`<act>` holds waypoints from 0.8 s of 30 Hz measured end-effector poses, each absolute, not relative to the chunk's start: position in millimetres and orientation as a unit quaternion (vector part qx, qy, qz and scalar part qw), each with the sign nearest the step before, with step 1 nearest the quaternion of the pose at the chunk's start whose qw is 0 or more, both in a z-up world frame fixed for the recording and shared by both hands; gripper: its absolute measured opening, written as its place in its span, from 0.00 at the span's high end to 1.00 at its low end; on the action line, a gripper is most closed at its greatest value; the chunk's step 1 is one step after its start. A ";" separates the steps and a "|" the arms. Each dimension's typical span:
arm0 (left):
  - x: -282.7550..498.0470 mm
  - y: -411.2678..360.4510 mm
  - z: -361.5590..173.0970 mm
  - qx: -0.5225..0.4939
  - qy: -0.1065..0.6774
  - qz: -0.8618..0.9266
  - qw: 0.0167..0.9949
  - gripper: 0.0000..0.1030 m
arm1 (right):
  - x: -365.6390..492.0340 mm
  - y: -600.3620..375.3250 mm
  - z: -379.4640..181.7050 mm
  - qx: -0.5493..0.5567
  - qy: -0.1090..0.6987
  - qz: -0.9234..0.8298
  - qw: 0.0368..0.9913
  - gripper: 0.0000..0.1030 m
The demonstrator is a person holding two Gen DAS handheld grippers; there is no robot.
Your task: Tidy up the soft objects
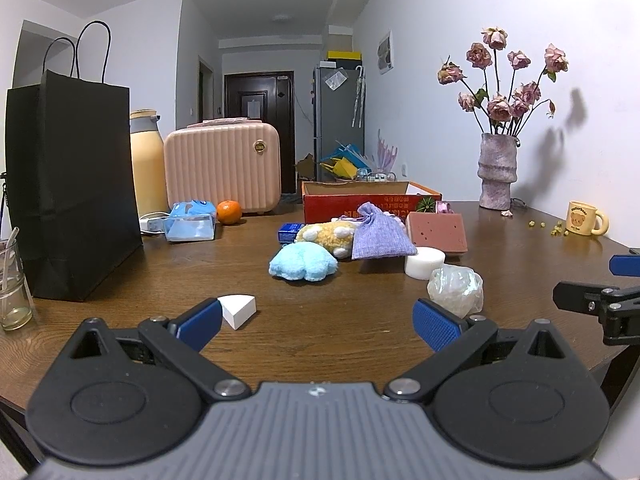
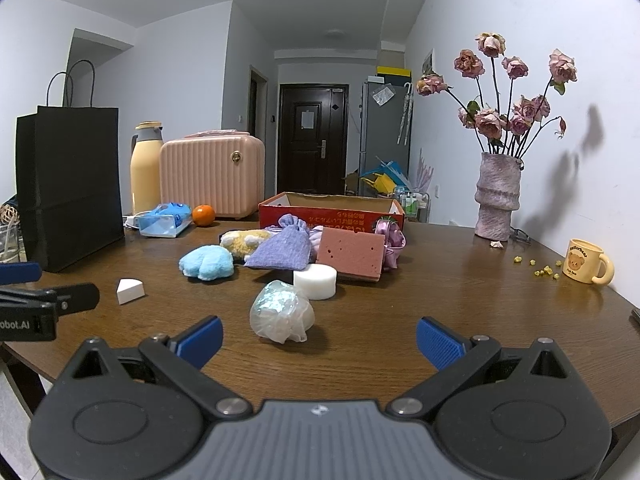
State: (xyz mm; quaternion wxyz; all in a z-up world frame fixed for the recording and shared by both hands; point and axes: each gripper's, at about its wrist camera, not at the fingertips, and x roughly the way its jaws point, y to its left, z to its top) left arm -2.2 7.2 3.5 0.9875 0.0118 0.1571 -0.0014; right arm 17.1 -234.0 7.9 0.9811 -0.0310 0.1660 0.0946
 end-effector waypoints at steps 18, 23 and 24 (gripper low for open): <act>-2.9 6.5 3.7 0.014 0.157 -0.002 0.988 0.00 | 14.7 -233.2 8.1 -0.030 0.165 0.095 0.981 0.00; -3.0 6.6 4.0 0.013 0.156 -0.002 0.988 0.00 | 15.0 -233.5 8.0 -0.030 0.165 0.095 0.981 0.00; -3.0 6.5 4.1 0.013 0.156 -0.002 0.988 0.00 | 15.2 -233.6 8.0 -0.030 0.165 0.095 0.981 0.00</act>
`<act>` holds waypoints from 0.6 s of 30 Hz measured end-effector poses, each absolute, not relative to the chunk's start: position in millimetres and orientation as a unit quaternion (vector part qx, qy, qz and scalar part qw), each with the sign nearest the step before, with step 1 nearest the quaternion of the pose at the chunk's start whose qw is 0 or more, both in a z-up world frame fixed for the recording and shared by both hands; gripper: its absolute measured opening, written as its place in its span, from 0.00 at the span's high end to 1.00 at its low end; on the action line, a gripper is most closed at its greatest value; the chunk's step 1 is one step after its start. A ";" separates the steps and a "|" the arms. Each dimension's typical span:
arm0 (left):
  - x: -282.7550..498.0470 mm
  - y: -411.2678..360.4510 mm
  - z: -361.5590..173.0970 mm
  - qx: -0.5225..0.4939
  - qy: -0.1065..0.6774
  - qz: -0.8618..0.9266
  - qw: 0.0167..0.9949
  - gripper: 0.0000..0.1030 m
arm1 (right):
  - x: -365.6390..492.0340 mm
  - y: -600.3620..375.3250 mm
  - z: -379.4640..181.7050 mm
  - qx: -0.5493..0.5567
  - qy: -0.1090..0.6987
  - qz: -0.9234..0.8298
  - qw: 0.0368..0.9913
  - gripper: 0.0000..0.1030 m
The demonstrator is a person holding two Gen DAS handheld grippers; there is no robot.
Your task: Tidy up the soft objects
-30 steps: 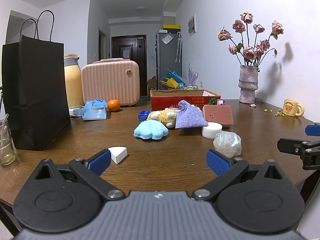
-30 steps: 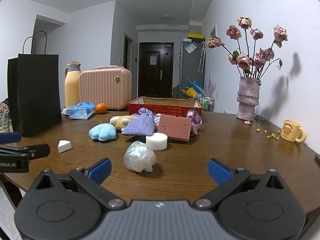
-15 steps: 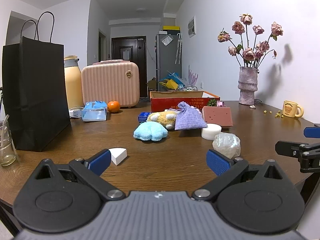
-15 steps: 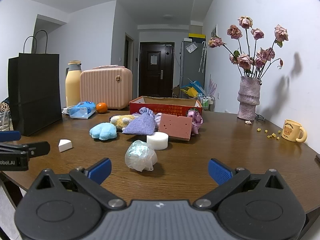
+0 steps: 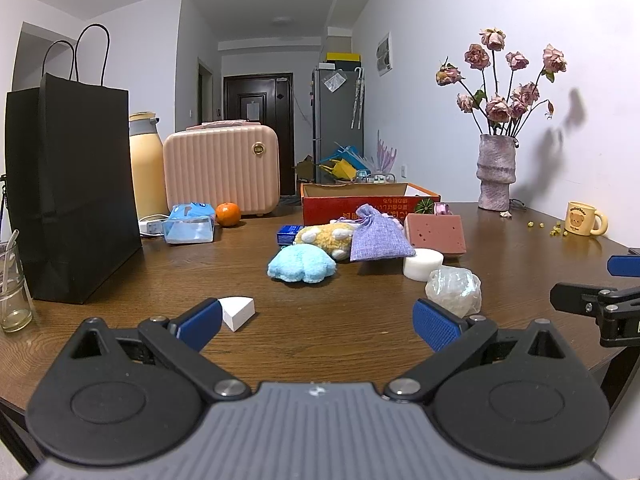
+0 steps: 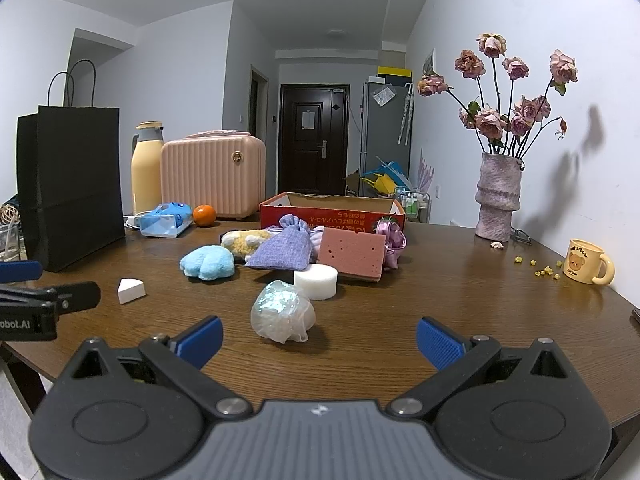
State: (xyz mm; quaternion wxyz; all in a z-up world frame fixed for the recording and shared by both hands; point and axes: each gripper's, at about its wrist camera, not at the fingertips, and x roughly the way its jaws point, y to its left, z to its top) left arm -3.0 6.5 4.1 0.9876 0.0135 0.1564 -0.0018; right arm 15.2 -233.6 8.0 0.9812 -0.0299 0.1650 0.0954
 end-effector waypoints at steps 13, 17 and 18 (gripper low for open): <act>-3.0 6.5 3.9 0.014 0.157 -0.002 0.988 0.00 | 15.9 -233.5 8.3 -0.030 0.165 0.097 0.981 0.00; -3.1 6.5 3.7 0.014 0.157 -0.002 0.988 0.00 | 15.5 -233.1 8.2 -0.031 0.166 0.097 0.981 0.00; -3.1 6.5 3.8 0.014 0.157 -0.002 0.988 0.00 | 16.5 -232.9 8.2 -0.031 0.166 0.098 0.981 0.00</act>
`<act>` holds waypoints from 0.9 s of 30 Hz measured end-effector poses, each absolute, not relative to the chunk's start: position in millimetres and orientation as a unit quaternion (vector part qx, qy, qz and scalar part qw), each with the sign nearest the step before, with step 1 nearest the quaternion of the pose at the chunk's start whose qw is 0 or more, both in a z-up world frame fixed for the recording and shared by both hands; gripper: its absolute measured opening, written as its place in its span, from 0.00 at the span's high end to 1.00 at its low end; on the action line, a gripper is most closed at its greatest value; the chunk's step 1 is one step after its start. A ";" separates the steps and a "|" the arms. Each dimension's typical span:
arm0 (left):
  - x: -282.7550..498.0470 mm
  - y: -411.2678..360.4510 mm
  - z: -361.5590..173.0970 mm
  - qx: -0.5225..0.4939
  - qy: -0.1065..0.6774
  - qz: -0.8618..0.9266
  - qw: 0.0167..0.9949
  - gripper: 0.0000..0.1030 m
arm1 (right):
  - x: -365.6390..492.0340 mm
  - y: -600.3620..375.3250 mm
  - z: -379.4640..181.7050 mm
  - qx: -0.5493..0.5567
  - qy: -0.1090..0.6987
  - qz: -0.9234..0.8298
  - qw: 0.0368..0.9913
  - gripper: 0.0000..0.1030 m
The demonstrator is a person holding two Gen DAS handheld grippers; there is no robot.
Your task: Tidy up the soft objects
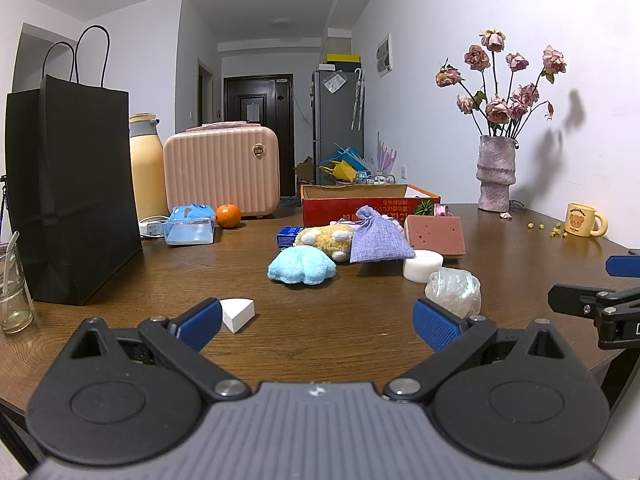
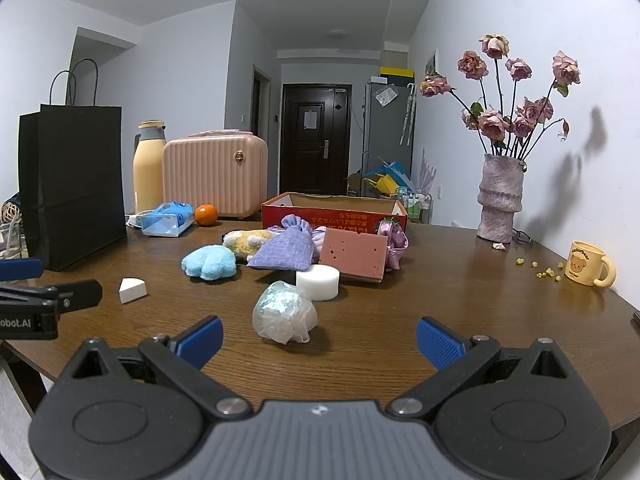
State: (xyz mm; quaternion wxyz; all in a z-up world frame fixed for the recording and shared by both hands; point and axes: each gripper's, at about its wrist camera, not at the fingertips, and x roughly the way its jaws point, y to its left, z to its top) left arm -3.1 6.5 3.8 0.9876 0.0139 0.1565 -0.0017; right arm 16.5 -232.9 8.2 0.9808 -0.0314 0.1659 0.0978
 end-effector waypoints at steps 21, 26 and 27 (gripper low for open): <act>1.8 8.8 11.1 0.010 0.140 -0.003 0.990 0.00 | 28.0 -227.3 5.3 -0.033 0.171 0.116 0.978 0.00; 9.2 11.1 6.4 0.009 0.145 0.000 0.989 0.00 | 34.7 -226.2 3.6 -0.034 0.174 0.116 0.977 0.00; 11.5 11.6 5.9 0.008 0.147 0.002 0.989 0.00 | 36.3 -226.0 3.4 -0.034 0.175 0.116 0.977 0.00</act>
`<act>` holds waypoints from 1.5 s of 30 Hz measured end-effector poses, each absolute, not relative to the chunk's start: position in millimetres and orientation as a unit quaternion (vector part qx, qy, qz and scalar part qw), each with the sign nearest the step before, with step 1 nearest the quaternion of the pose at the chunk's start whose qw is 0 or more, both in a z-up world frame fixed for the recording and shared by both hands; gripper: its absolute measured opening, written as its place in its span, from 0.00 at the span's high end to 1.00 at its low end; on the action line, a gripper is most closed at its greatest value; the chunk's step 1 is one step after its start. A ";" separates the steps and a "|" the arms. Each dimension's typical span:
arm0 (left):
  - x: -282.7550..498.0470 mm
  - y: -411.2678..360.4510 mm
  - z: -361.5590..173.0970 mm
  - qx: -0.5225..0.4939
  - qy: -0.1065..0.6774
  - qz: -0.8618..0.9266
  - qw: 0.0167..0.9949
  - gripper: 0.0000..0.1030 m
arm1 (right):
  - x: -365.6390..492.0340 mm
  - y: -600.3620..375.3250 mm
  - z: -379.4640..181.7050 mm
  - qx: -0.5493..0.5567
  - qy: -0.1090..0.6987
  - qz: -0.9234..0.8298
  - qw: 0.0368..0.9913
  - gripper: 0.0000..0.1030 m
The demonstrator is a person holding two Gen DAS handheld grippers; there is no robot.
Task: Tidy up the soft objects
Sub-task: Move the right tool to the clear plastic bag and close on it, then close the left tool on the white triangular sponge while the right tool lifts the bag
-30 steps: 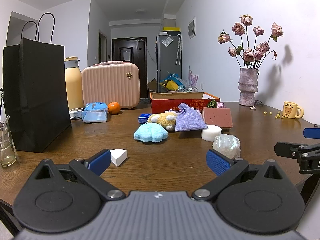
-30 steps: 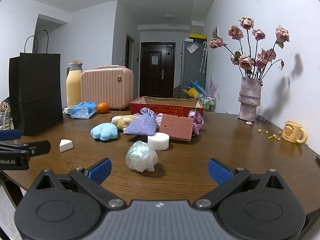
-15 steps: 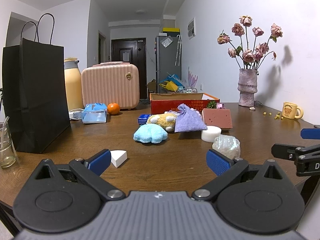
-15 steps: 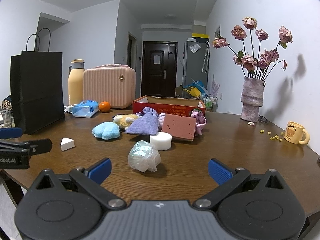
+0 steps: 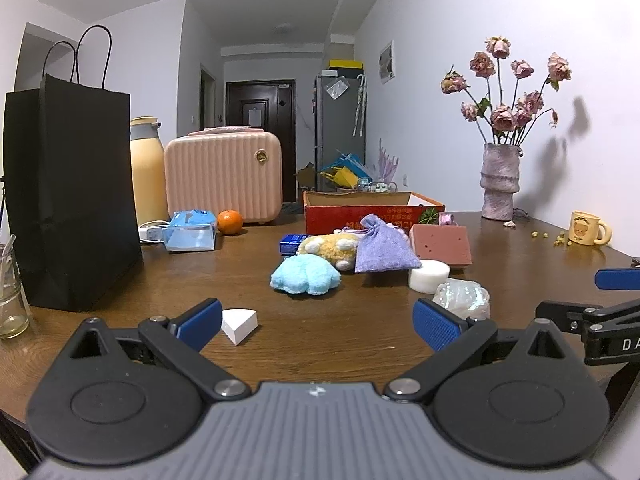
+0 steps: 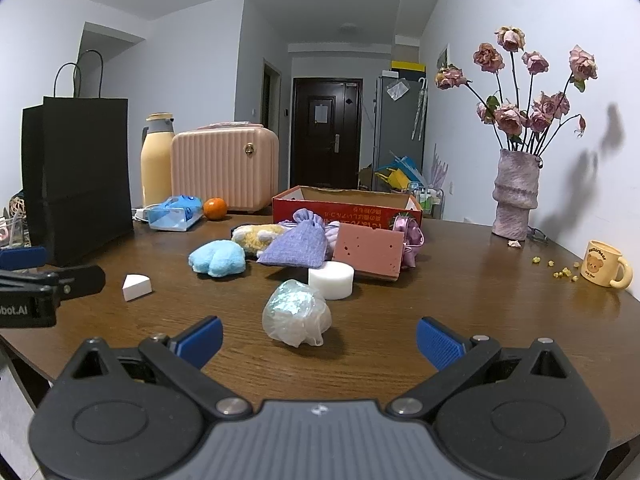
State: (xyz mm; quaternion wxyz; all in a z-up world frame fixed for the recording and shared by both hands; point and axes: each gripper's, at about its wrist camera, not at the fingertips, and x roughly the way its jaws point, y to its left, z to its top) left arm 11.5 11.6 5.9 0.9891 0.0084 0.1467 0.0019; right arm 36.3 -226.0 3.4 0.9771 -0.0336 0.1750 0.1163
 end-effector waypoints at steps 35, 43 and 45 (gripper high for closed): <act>61.9 37.8 -18.0 -0.002 0.188 0.067 0.980 0.00 | 170.4 -192.7 -34.4 -0.032 0.263 0.167 0.950 0.22; 74.4 39.1 -20.5 0.000 0.198 0.069 0.978 0.00 | 189.3 -191.2 -44.7 -0.031 0.288 0.172 0.942 0.54; 77.6 39.3 -21.3 0.000 0.201 0.069 0.977 0.00 | 190.5 -193.2 -44.5 -0.027 0.286 0.175 0.942 0.56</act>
